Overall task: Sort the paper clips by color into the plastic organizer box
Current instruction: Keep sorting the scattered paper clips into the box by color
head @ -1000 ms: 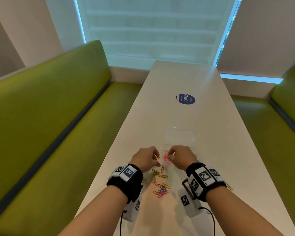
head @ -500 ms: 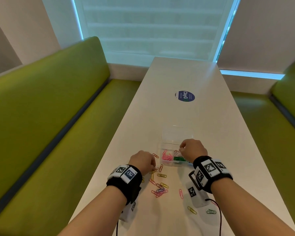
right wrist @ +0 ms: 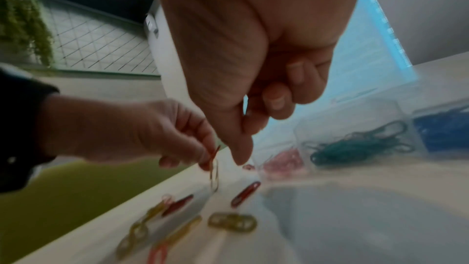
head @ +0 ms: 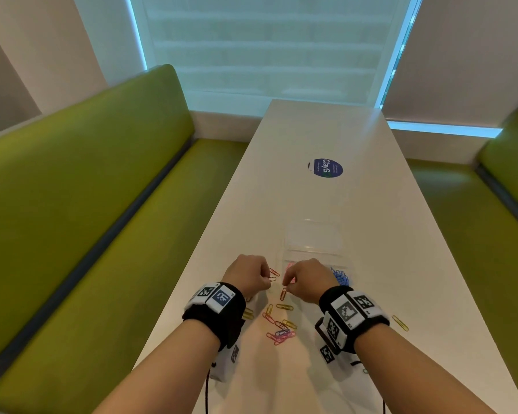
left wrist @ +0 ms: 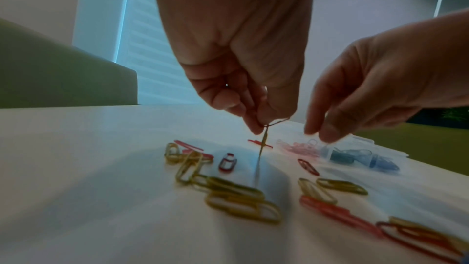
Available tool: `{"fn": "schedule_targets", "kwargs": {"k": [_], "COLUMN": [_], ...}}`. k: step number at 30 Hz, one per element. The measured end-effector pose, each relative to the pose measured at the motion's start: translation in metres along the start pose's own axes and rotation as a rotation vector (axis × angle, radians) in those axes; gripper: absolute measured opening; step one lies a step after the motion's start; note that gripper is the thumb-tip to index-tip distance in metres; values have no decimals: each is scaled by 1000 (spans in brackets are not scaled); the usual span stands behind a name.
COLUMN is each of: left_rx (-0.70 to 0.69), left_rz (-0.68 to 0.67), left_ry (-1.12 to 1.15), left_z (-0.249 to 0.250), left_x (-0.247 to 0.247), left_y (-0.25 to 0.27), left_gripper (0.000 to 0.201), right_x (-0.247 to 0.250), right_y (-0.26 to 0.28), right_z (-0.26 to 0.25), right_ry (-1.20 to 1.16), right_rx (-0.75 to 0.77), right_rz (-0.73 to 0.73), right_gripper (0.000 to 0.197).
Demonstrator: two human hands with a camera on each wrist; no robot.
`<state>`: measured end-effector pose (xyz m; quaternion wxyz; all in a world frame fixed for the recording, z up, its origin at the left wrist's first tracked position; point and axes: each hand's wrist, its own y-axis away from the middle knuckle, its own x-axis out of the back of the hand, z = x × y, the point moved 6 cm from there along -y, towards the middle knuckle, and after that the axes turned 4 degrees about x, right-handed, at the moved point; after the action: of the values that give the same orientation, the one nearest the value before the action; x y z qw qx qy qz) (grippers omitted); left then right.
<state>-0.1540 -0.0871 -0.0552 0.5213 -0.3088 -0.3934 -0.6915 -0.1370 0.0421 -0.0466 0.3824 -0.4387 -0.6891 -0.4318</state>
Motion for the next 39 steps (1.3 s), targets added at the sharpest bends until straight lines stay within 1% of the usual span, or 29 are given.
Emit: {"fn": "schedule_targets", "kwargs": {"k": [3,7,14,21,24,28,33,36,37,39], "left_rx": [-11,-24,-21,3,12,15,17,28,31,32], "left_rz": [-5,-22,-47,-38,-28,-35,-43,-62,-64,-62], "left_ry": [69,125,190,308,326,348,357,368,371,378], "left_z": [0,0,0,0,0,2,4,5,5,7], "left_x": [-1,0,3,5,9,11,10,8,7,6], "left_y": [1,3,8,13,16,19,21,23,23,23], "left_gripper": [19,24,24,24,25,25,24,23,23,23], "right_x": [-10,-20,-22,-30,-33,-33,-29,-26,-23,-16], "right_y": [1,0,0,2,2,7,10,12,13,13], "right_z": [-5,-6,0,5,6,5,7,7,5,3], "right_ry": [89,65,75,76,53,62,17,0,-15,-105], "right_rx": [25,28,-14,-56,-73,-69,-66,-58,-54,-46], "right_rz": [-38,-82,-49,-133,-143,-113,-42,-53,-35,48], "right_gripper": [22,23,19,23,24,24,13,19,22,32]}}
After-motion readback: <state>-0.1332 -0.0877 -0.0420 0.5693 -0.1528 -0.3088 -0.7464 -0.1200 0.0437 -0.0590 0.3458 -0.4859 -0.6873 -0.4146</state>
